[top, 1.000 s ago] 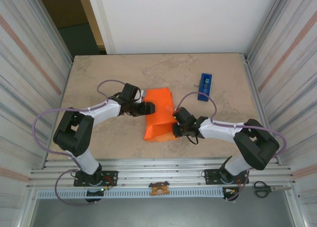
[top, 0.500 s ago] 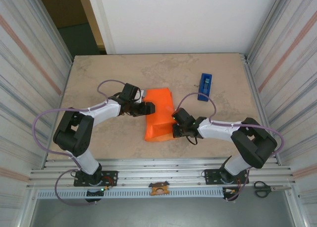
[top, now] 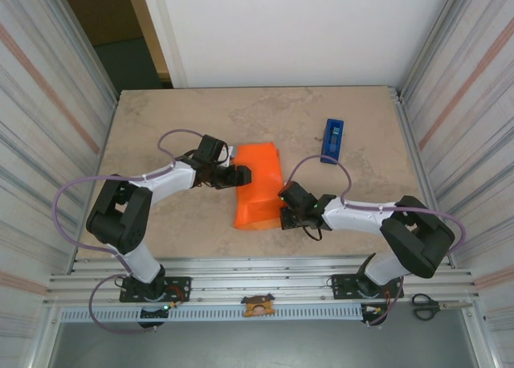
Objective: Wrap the gift box in paper
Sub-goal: Fold the wrapping paper for the gift box.
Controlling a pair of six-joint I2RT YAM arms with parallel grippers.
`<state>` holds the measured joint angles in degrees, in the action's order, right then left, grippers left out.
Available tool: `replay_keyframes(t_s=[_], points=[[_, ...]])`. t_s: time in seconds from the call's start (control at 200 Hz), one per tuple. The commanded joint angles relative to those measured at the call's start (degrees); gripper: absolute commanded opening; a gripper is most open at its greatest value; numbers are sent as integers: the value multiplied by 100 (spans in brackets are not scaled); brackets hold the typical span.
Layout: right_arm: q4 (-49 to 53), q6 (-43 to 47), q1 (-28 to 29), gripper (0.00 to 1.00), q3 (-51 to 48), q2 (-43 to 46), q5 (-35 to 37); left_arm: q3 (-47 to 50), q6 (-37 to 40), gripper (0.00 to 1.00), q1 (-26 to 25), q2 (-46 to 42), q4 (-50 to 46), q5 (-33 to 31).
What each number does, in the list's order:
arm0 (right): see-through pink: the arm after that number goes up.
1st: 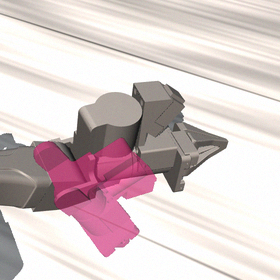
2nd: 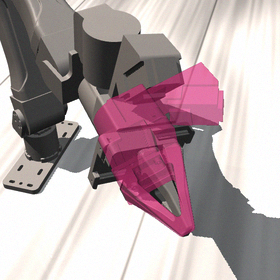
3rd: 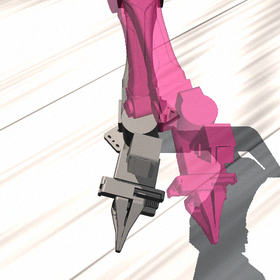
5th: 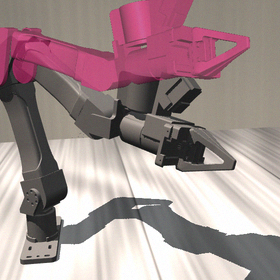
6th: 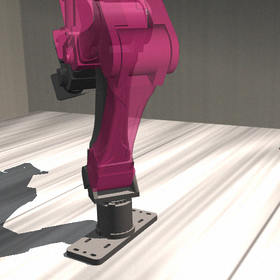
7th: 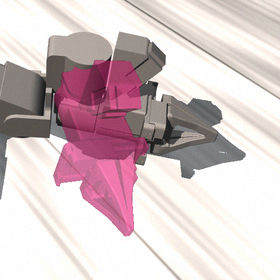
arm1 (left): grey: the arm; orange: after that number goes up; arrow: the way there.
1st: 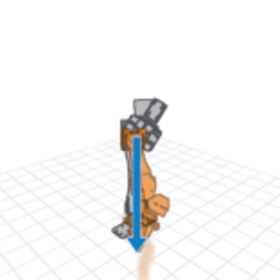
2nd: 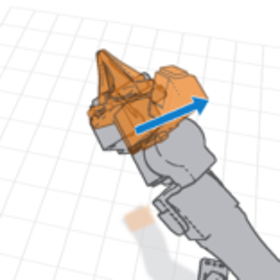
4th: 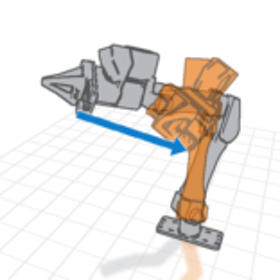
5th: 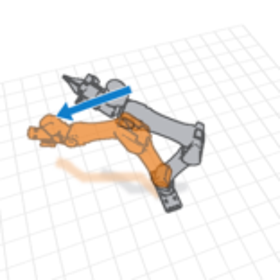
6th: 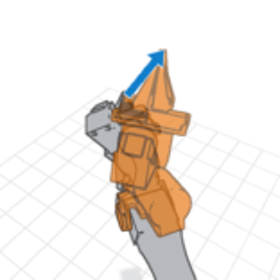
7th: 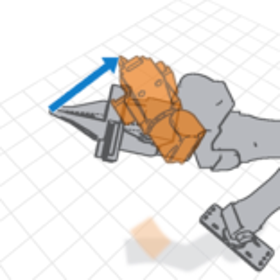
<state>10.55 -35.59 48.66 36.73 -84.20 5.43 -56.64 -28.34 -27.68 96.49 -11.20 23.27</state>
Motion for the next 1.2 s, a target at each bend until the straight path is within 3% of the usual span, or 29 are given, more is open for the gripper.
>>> replay_keyframes(t_s=[0.0, 0.195, 0.471, 0.686, 0.782, 0.872, 1.047, 1.197], points=[[250, -114, 59, 2, -149, 125, 131, 22, 32, 68, 35, 110, -224, 37], [643, -39, 66, 19, -136, 664, 356, 39, 53, 68, 35, 81, -233, 29], [1236, 391, -197, 46, -411, 2355, 402, 5, 73, 68, 35, 55, -251, 56], [739, 570, -1120, 65, -354, 3145, -1010, -49, 127, 68, 35, 48, -321, 67], [344, 438, -1554, 76, -38, 2793, -1778, -53, 110, 68, 35, 64, -286, 105], [229, 369, -1796, 82, 513, 1864, -2341, -50, 104, 68, 33, 60, -290, 119], [698, 504, -1851, 85, 1709, 208, -2282, -90, 118, 68, 35, 81, -312, 145], [862, 498, -1899, 88, 2225, -698, -2204, -123, 107, 68, 35, 109, -330, 143]])
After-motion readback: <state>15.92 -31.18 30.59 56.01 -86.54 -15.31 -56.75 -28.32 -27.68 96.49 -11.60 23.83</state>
